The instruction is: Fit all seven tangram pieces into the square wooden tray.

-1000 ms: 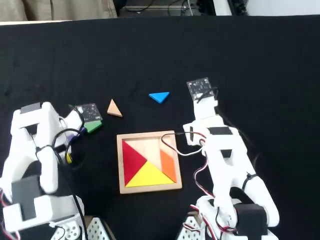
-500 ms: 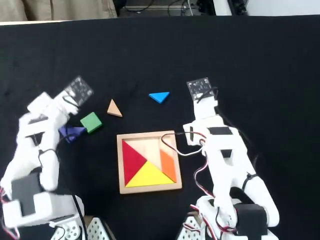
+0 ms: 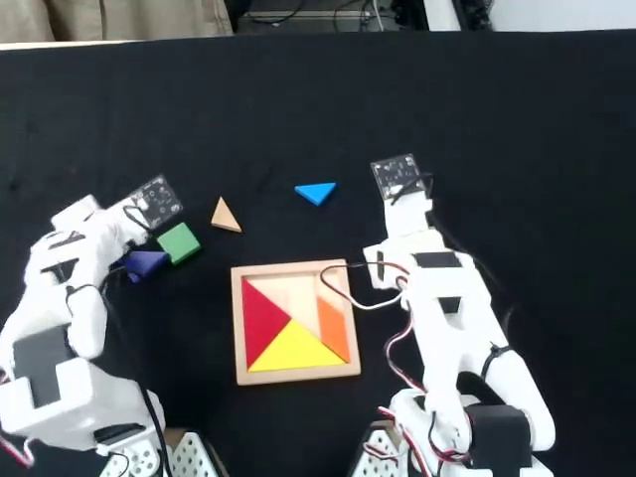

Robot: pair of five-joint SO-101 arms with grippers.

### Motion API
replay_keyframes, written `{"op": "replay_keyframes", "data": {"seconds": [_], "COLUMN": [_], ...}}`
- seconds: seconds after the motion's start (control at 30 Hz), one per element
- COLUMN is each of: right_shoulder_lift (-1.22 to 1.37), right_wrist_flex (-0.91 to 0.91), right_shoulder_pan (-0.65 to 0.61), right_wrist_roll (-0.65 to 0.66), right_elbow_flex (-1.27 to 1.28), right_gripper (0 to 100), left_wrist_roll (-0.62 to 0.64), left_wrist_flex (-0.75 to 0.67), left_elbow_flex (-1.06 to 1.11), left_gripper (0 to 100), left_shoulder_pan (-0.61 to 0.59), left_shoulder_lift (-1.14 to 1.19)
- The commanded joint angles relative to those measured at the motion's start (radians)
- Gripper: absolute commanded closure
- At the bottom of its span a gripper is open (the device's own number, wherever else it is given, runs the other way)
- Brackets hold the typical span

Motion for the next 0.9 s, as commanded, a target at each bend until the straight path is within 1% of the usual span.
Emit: {"op": "replay_keyframes", "data": {"seconds": [0.0, 0.07, 0.13, 0.2, 0.3, 0.33, 0.4, 0.47, 0.53, 0.57, 0.6, 0.63, 0.7, 0.77, 0.8, 0.87], "right_shoulder_lift": [0.007, 0.007, 0.007, 0.007, 0.007, 0.007, 0.007, 0.007, 0.007, 0.007, 0.007, 0.007, 0.007, 0.007, 0.007, 0.007], "right_wrist_flex": [-0.014, -0.014, -0.014, -0.014, -0.014, -0.014, -0.014, -0.014, -0.011, -0.009, -0.009, -0.008, -0.008, -0.008, -0.008, -0.008], "right_shoulder_pan": [-0.002, -0.002, -0.002, -0.002, -0.002, -0.002, -0.002, -0.002, -0.002, -0.002, -0.002, -0.002, -0.002, -0.002, -0.002, -0.002], "right_wrist_roll": [0.009, 0.009, 0.009, 0.009, 0.009, 0.009, 0.009, 0.009, 0.009, 0.009, 0.009, 0.009, 0.009, 0.009, 0.009, 0.009], "right_elbow_flex": [-0.025, -0.025, -0.025, -0.025, -0.025, -0.025, -0.025, -0.025, -0.025, -0.024, -0.024, -0.024, -0.024, -0.024, -0.024, -0.024], "right_gripper": [98.6, 98.6, 98.6, 98.6, 98.6, 98.6, 98.6, 98.6, 98.6, 98.6, 98.6, 98.6, 98.6, 98.6, 98.6, 98.6], "left_wrist_roll": [-0.068, -0.097, -0.126, -0.137, -0.13, -0.109, -0.009, 0.129, 0.273, 0.327, 0.347, 0.338, 0.319, 0.331, 0.361, 0.476], "left_wrist_flex": [0.466, 0.615, 0.73, 0.793, 0.822, 0.821, 0.816, 0.772, 0.704, 0.678, 0.663, 0.672, 0.727, 0.779, 0.796, 0.81], "left_elbow_flex": [-0.015, -0.015, -0.002, 0.035, 0.113, 0.139, 0.176, 0.196, 0.196, 0.189, 0.182, 0.17, 0.147, 0.142, 0.143, 0.139], "left_gripper": [87, 87, 87, 87, 87, 87, 87, 87, 87, 87, 87, 87, 87, 86, 86, 81], "left_shoulder_pan": [-0.038, -0.007, 0.033, 0.081, 0.174, 0.211, 0.298, 0.384, 0.43, 0.432, 0.43, 0.429, 0.406, 0.387, 0.378, 0.329], "left_shoulder_lift": [-0.121, -0.21, -0.295, -0.374, -0.489, -0.528, -0.608, -0.686, -0.766, -0.806, -0.847, -0.888, -0.953, -1.0, -1.007, -1.008]}}
